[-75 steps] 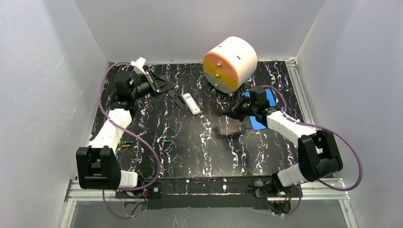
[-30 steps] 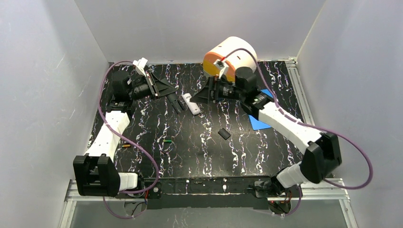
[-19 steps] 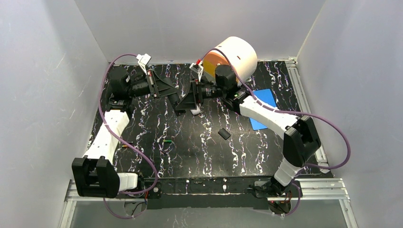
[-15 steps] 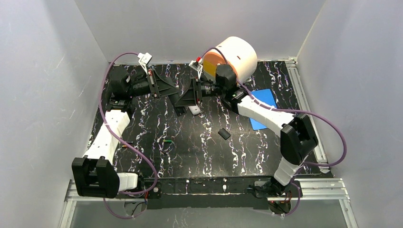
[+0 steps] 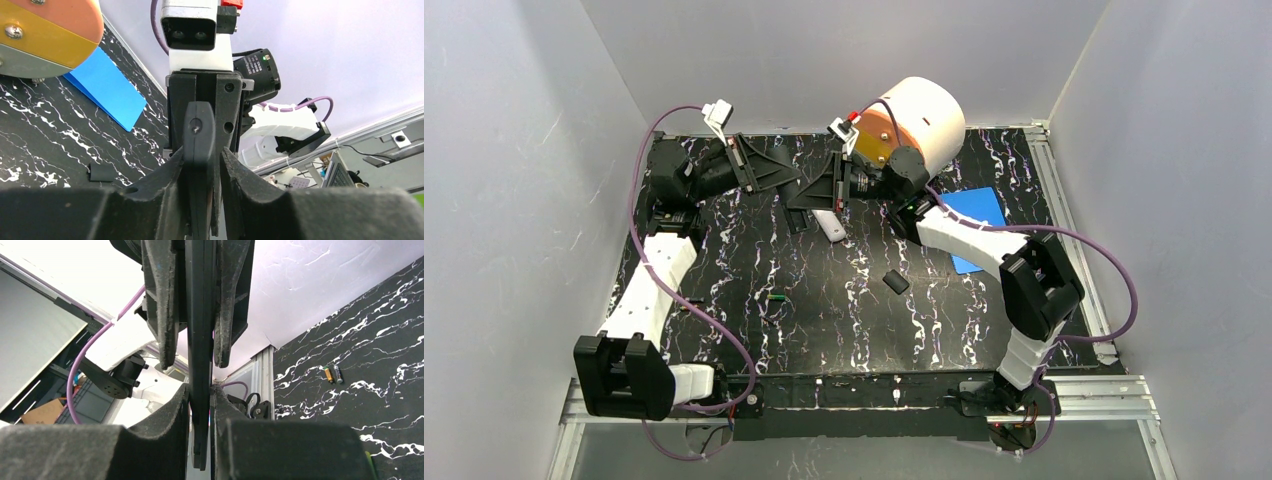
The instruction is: Load the batteries into the remote control
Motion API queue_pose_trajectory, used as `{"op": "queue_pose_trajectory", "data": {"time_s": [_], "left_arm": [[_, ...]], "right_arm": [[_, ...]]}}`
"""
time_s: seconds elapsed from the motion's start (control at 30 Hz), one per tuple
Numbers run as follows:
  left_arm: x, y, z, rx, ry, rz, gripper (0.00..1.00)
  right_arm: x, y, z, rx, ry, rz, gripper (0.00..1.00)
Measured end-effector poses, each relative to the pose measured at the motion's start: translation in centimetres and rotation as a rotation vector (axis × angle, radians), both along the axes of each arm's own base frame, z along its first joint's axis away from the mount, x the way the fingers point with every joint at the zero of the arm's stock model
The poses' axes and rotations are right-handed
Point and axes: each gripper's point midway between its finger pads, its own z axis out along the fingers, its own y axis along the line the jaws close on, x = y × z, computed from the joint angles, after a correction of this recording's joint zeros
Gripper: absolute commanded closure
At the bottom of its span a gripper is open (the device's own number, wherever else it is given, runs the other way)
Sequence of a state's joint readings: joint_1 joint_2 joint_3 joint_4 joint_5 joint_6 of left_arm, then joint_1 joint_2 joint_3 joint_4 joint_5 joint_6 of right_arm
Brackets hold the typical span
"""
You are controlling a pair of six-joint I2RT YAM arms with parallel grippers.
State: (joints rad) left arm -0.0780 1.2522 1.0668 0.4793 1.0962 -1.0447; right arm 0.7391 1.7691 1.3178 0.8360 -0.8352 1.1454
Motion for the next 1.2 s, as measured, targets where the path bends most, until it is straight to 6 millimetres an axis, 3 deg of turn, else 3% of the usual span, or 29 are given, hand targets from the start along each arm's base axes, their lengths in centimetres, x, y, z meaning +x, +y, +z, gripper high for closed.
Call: {"op": "queue_pose_trajectory", "data": {"time_s": [0.1, 0.17, 0.23, 0.27, 0.33, 0.47, 0.57, 0.7, 0.8, 1.03, 1.2], "left_arm": [[0.3, 0.1, 0.2, -0.009, 0.007, 0.018, 1.0], [0.4, 0.1, 0.3, -0.014, 0.006, 0.023, 1.0], [0.4, 0.1, 0.4, -0.015, 0.002, 0.023, 1.0], [0.4, 0.0, 0.4, -0.015, 0.0, 0.024, 1.0], [0.4, 0.0, 0.4, -0.012, -0.012, 0.025, 1.0], [1.1, 0.5, 0.2, 0.006, -0.049, 0.059, 1.0], [2.6, 1.8, -1.3, 0.052, -0.035, 0.139, 1.0], [6.0, 5.5, -5.9, 0.221, 0.081, 0.382, 1.0], [7.1, 8.8, -9.0, 0.377, 0.161, 0.546, 1.0], [6.2, 14.0, -14.4, 0.641, 0.342, 0.763, 1.0], [4.6, 17.7, -16.1, 0.779, 0.438, 0.933, 1.0]], "right_arm": [[0.0, -0.1, 0.5, 0.026, 0.006, -0.008, 0.93], [0.0, -0.1, 0.7, 0.033, 0.014, -0.008, 0.7], [0.0, -0.2, 0.6, 0.035, 0.019, -0.009, 0.37], [0.0, -0.2, 0.6, 0.035, 0.022, -0.009, 0.29], [0.3, -0.2, 0.0, 0.016, 0.013, -0.023, 0.21], [1.2, -0.6, -1.9, -0.063, -0.008, -0.099, 0.2], [1.5, -1.3, -2.8, -0.13, -0.041, -0.159, 0.21], [2.0, -2.4, -4.8, -0.263, -0.121, -0.253, 0.24], [1.6, -2.3, -8.2, -0.414, -0.187, -0.305, 0.26], [-3.6, 0.6, -17.8, -0.76, -0.368, -0.29, 0.3], [-7.5, 2.8, -23.0, -0.886, -0.573, -0.232, 0.28]]}}
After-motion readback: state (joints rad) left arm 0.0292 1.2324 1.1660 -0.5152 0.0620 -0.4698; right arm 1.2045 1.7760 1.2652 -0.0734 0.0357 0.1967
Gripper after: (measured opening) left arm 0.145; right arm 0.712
